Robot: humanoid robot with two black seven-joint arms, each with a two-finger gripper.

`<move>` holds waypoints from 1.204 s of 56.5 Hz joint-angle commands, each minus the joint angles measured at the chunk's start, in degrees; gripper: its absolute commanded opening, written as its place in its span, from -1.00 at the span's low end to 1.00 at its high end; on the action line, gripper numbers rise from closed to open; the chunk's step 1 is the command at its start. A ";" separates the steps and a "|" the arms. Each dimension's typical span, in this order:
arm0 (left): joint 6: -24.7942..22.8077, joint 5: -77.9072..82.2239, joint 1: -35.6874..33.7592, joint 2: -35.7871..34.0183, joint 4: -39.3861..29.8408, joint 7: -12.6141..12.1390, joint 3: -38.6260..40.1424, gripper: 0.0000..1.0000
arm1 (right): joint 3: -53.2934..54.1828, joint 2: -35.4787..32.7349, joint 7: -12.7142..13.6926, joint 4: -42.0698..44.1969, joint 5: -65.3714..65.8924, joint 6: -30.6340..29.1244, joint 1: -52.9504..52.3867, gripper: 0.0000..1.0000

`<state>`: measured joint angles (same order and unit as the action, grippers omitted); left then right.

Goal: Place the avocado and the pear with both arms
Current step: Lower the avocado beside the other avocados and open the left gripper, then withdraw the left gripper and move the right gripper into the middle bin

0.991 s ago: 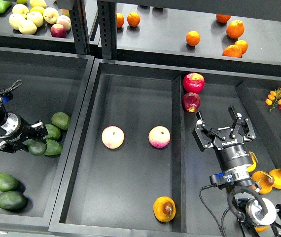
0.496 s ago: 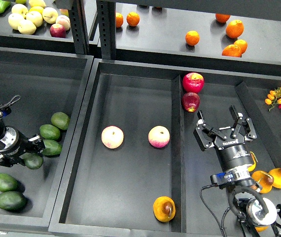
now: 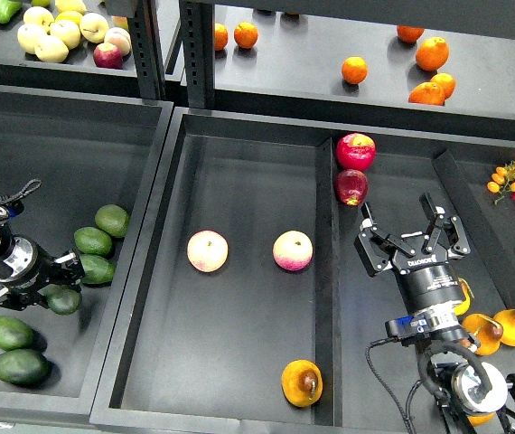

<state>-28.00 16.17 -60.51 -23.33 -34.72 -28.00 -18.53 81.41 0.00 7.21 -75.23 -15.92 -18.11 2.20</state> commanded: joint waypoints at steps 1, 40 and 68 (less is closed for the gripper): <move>0.00 0.17 -0.05 0.04 0.00 0.00 -0.01 0.18 | 0.06 0.00 0.08 0.00 0.01 0.00 0.00 0.99; 0.00 2.28 -0.75 0.13 -0.09 0.00 1.66 0.65 | 0.06 0.00 0.17 0.09 0.01 -0.08 0.00 0.99; 0.00 1.41 0.13 -11.47 -0.35 0.00 25.38 0.85 | -0.20 0.00 0.26 0.26 0.01 -0.08 0.00 0.99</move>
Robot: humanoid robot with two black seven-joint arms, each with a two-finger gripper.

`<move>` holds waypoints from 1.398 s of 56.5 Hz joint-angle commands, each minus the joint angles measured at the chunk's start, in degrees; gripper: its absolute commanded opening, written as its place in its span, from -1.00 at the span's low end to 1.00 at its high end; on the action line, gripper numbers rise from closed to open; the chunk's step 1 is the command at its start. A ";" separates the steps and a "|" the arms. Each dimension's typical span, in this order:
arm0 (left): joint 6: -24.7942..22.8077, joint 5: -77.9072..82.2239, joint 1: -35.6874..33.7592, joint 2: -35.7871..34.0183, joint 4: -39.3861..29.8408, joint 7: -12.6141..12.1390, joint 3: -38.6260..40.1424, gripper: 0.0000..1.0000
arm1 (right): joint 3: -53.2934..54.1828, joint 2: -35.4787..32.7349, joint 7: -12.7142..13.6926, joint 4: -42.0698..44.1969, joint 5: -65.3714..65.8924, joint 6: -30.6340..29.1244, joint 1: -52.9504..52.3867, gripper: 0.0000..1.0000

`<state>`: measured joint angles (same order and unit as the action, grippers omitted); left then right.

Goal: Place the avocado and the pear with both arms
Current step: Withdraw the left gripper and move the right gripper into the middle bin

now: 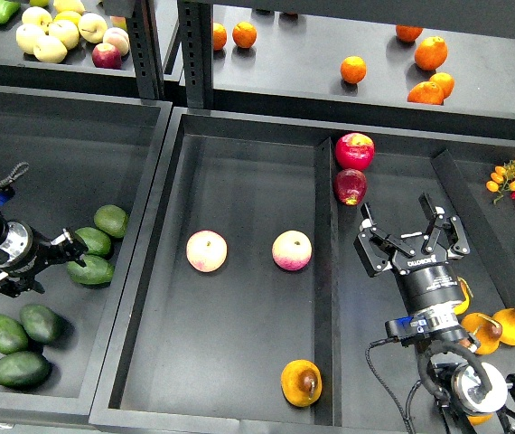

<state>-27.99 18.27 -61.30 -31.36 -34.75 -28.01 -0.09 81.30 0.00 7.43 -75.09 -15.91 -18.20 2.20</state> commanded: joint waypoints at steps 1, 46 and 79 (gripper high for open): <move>-0.01 -0.96 1.10 -4.05 -0.32 0.01 8.60 0.86 | -0.09 0.00 0.13 0.12 0.00 0.01 0.00 0.99; -0.01 -51.23 32.21 -12.32 -18.60 0.01 67.50 0.86 | -8.17 0.00 0.75 -0.23 0.26 0.88 -1.32 0.99; -0.01 -55.98 50.67 19.05 -28.53 0.01 92.02 0.88 | -13.88 -10.89 6.89 -0.15 0.00 4.13 -7.82 0.99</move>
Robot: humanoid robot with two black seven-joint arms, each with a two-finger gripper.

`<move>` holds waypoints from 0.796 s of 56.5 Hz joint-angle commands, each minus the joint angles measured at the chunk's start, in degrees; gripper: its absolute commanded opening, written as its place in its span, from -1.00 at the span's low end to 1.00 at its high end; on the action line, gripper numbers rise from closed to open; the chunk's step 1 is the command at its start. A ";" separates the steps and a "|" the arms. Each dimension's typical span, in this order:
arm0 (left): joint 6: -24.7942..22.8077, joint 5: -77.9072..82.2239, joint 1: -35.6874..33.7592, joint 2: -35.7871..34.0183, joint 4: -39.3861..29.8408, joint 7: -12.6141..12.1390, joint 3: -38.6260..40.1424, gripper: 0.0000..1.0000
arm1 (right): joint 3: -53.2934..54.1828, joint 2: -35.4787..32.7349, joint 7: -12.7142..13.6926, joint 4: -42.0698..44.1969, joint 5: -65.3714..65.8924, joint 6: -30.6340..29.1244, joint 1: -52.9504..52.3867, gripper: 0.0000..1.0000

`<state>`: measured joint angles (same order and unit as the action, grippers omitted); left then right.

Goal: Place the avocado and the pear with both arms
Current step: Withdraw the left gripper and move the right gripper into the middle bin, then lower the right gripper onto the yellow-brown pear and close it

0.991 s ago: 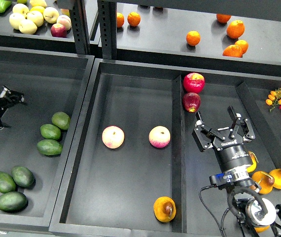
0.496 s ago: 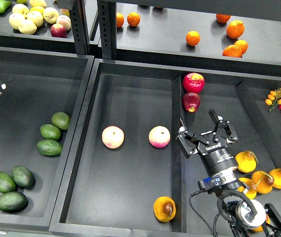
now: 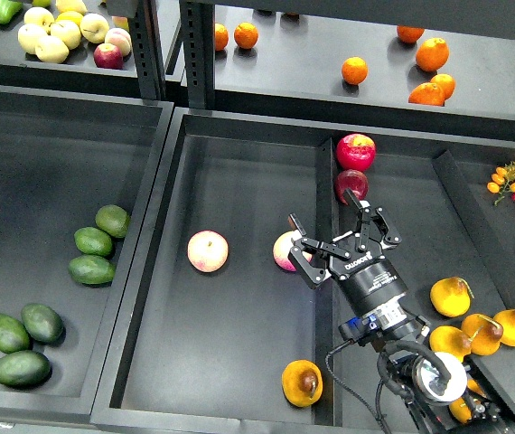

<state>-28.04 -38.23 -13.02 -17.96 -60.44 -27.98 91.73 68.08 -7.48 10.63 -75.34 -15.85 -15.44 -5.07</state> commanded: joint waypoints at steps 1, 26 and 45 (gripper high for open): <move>0.04 0.61 2.55 6.18 -3.01 -0.02 0.20 0.88 | -0.92 -4.03 4.40 0.10 -0.06 1.56 -0.64 0.99; 0.04 11.77 6.51 17.96 -5.12 -0.02 -1.20 0.92 | -23.95 -23.37 17.37 0.19 -0.23 2.88 -13.20 0.99; 0.04 14.06 7.92 17.96 -5.12 -0.02 -2.61 0.94 | -33.88 -25.92 17.37 1.07 0.82 2.44 -17.43 1.00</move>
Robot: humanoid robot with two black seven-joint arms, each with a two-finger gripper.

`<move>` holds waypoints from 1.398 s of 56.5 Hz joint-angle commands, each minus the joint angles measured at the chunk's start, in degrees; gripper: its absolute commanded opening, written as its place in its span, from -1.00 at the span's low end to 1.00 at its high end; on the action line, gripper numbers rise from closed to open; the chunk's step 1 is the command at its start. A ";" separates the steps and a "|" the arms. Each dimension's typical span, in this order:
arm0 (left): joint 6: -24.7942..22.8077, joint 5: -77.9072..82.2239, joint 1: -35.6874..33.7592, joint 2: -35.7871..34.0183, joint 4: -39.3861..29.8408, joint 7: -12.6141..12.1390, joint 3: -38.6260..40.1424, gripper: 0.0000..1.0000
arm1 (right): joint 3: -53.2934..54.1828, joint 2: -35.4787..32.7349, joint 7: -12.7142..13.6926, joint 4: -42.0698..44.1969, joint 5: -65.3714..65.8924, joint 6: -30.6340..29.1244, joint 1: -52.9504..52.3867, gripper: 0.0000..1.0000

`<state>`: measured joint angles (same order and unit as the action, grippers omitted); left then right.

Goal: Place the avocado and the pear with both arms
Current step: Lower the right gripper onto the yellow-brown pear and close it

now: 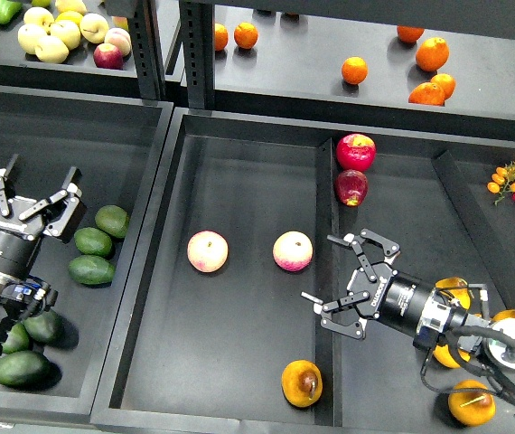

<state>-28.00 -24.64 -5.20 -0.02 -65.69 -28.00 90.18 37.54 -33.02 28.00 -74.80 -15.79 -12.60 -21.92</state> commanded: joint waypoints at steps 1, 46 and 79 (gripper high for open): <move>0.00 0.47 0.10 0.02 0.04 0.00 -1.32 0.94 | -3.87 -0.37 0.00 0.62 0.85 -0.49 -0.58 0.99; 0.00 0.55 0.98 0.02 -2.95 0.00 -7.29 0.96 | -11.96 1.12 0.00 4.84 4.45 1.53 -0.32 0.99; 0.00 0.47 2.30 0.02 -3.74 0.00 -9.23 0.96 | -15.22 3.93 0.00 7.38 6.12 4.51 -0.05 0.99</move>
<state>-28.00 -24.08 -2.86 0.00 -69.35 -28.00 80.97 22.73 -29.97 27.99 -68.34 -10.09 -8.82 -21.91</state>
